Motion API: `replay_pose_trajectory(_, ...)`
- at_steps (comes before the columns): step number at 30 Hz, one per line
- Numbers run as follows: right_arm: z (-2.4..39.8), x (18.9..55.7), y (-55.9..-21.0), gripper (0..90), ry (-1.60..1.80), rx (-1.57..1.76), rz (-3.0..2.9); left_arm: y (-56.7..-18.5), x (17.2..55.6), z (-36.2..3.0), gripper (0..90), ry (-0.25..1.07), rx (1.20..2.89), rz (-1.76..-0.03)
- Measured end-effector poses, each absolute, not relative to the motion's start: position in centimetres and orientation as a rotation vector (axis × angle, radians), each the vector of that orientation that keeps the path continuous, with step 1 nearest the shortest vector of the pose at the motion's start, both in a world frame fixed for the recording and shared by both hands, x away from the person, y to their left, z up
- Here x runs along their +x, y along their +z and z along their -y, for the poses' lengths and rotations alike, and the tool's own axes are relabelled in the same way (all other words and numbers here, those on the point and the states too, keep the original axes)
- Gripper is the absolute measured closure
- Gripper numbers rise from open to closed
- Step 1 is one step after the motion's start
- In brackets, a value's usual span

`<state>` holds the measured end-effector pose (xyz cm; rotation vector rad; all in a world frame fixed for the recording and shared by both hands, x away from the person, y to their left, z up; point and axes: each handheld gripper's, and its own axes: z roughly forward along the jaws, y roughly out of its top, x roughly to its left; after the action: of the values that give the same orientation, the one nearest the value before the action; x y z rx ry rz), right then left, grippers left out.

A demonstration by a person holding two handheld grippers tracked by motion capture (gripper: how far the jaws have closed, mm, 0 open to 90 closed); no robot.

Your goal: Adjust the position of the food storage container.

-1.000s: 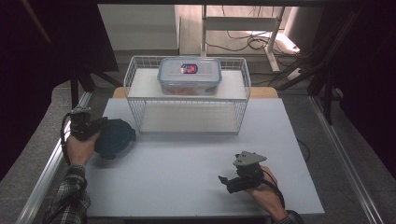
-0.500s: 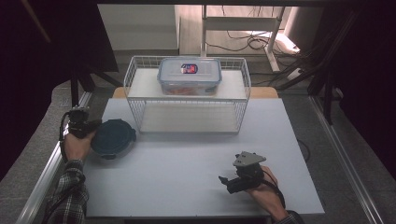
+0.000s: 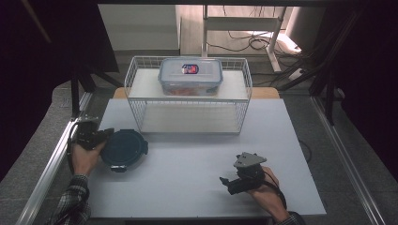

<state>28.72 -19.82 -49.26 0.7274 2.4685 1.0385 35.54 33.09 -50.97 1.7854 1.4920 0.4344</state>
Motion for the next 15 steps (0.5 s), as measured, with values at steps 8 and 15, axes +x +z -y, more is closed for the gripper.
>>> replay_pose_trajectory(8, 19.8, 28.7, -49.3, 1.7, 1.032, 0.719, -2.473, -50.8, 33.3, -29.6, 90.0, 0.413, 1.838, -1.434)
replay_pose_trajectory(15, 20.0, 28.6, -49.1, 1.8, 1.028, 0.723, -2.464, -50.0, 31.2, -31.3, 90.0, 0.491, 1.796, -1.465)
